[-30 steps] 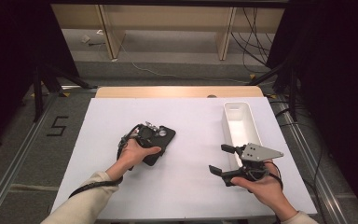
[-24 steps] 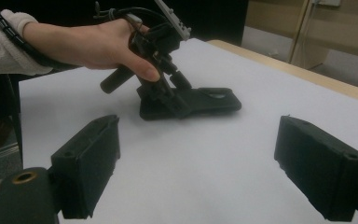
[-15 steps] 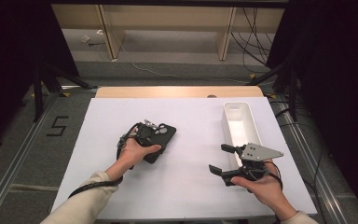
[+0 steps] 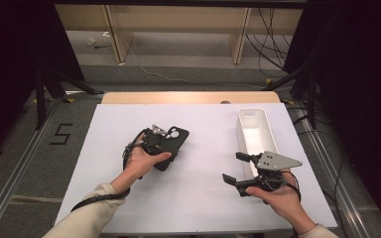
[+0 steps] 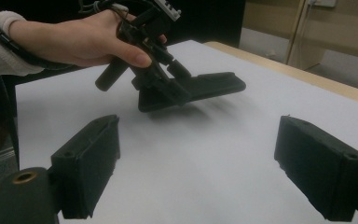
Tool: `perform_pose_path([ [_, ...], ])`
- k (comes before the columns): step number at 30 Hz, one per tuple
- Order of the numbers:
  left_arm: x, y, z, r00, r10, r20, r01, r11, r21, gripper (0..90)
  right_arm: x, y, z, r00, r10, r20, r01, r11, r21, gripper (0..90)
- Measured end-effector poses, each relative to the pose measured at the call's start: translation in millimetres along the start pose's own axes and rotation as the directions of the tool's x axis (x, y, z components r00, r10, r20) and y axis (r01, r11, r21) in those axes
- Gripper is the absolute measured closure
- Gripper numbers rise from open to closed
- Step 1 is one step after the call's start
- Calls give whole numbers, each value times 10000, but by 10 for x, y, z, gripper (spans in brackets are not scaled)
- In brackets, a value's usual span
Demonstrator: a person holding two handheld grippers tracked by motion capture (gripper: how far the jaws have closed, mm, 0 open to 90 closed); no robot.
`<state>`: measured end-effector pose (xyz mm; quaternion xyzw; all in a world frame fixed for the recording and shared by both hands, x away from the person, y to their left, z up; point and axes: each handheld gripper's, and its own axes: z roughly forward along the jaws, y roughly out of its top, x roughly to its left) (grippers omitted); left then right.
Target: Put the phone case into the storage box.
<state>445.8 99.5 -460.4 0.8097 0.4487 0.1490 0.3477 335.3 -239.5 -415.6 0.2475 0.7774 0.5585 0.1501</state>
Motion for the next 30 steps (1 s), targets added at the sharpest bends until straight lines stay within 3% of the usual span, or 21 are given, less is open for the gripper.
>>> perform_pose_path([
  [7,-29,-7,-101,10000,80,-48,-82,9991,-423,171,-6,22,-1,9999,95,83,-94,9999,-95,153],
  [10,-51,-4,-145,10000,91,-18,-92,9982,-592,172,-12,37,7,9993,377,-16,-377,9988,-303,153],
  [30,-217,-23,-377,9991,406,147,-381,9890,-1429,173,-16,200,153,9990,391,225,-377,9977,-563,152],
])
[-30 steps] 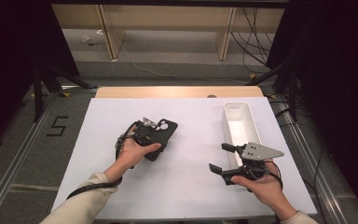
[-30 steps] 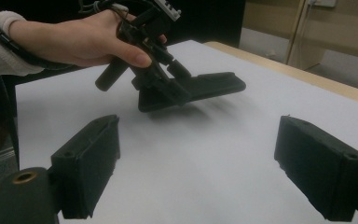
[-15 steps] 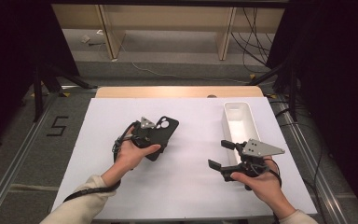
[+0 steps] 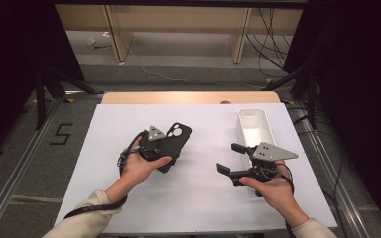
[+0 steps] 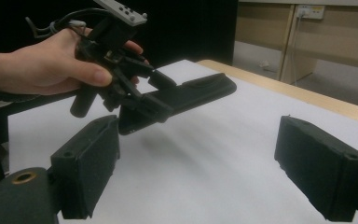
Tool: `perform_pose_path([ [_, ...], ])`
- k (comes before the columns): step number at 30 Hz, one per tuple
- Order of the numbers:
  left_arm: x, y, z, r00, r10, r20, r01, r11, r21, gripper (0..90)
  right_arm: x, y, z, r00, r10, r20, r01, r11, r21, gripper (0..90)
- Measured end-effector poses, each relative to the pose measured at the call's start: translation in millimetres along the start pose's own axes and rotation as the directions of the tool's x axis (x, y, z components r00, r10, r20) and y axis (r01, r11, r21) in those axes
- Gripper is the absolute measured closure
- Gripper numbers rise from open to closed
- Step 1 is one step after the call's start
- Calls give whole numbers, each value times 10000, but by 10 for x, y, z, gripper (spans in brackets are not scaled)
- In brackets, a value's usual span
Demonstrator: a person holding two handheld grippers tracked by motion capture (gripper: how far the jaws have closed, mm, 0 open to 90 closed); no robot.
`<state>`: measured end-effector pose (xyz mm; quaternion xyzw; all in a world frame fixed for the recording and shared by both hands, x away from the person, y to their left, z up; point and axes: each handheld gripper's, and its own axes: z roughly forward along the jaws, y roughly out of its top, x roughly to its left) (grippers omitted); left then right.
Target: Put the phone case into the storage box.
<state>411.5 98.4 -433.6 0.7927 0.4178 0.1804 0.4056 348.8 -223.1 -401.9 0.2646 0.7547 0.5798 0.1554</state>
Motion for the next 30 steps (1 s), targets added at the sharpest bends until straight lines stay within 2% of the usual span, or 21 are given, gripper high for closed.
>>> perform_pose_path([
  [30,-212,-35,-200,9985,361,406,-341,9983,-480,172,-40,263,485,9996,125,263,-126,9999,32,156],
])
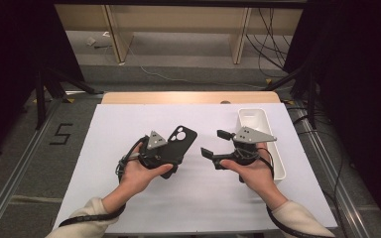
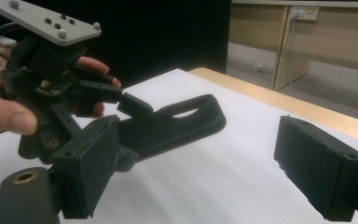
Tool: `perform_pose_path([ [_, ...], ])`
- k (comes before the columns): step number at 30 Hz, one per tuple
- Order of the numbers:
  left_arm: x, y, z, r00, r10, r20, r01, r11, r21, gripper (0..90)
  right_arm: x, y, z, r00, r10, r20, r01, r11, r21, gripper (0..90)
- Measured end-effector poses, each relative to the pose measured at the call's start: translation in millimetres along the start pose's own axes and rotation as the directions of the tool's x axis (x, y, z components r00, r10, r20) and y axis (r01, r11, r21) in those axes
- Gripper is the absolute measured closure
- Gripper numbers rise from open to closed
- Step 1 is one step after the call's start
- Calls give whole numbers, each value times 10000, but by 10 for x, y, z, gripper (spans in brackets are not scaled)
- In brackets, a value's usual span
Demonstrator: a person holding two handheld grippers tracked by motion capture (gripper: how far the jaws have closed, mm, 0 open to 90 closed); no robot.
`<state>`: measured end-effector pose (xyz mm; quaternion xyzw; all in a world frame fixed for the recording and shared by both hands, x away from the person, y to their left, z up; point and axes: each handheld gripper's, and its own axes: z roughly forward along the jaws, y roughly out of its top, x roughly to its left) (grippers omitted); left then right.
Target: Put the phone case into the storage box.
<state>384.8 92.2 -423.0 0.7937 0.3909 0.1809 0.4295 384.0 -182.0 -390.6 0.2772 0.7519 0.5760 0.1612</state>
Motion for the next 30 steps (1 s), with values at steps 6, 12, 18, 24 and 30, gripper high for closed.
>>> perform_pose_path([
  [6,-24,-3,-10,10000,42,58,-42,10000,-13,172,-33,41,110,10000,35,77,-35,10000,-11,159],
  [12,-61,-2,-27,9999,93,114,-92,9999,-69,173,-61,49,202,9999,108,109,-109,9999,78,161],
  [18,-127,3,-35,9994,211,266,-208,9997,-104,173,-83,61,273,9997,181,157,-183,9997,142,164],
  [24,-190,8,-37,9986,317,412,-311,9994,-157,173,-113,68,343,9995,253,172,-256,9994,214,172],
  [30,-228,5,-26,9982,394,456,-386,9991,-192,172,-130,89,402,9992,319,244,-326,9991,267,180],
])
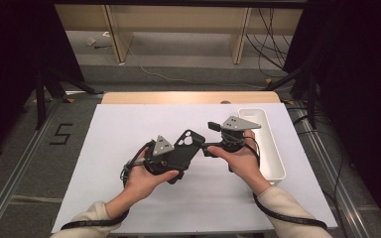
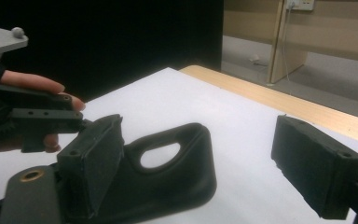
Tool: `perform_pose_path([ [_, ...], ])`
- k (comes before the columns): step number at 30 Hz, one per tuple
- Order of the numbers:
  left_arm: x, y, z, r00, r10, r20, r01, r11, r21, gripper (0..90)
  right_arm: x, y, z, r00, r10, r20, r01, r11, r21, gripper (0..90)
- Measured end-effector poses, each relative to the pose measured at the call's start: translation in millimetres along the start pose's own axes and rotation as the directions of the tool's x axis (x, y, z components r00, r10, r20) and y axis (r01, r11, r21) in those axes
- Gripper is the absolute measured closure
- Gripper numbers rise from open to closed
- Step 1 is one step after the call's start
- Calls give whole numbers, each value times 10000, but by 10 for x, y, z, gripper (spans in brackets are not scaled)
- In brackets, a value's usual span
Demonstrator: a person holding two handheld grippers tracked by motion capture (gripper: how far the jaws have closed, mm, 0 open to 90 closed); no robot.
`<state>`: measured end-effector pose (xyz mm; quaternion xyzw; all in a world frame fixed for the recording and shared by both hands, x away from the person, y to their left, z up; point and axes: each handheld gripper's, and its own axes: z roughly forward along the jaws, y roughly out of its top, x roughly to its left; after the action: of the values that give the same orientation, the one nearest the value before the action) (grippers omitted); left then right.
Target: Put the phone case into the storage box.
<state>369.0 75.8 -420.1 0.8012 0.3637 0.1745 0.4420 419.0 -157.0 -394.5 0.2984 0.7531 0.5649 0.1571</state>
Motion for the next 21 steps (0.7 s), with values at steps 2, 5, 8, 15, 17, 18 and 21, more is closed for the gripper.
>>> perform_pose_path([
  [2,-11,3,-3,10000,27,44,-27,10000,32,172,-10,-4,26,10000,64,6,-64,10000,54,182],
  [5,-32,-1,7,9999,60,83,-60,10000,20,172,-19,-10,64,9999,141,9,-141,9998,147,186],
  [8,-50,-2,14,9998,141,159,-142,9999,69,172,-21,-18,103,9999,153,26,-153,9995,268,203],
  [15,-87,6,21,9994,168,303,-169,9998,48,172,-34,-49,185,9993,385,11,-385,9977,556,212],
  [17,-93,5,22,9994,186,280,-188,9998,76,173,-38,-54,201,9990,445,27,-446,9972,606,215],
  [18,-100,4,24,9995,132,286,-134,9999,81,172,-41,-57,210,9989,467,9,-467,9970,624,218],
  [21,-103,7,27,9994,246,250,-248,9997,64,172,-37,-66,237,9986,530,18,-530,9959,730,230],
])
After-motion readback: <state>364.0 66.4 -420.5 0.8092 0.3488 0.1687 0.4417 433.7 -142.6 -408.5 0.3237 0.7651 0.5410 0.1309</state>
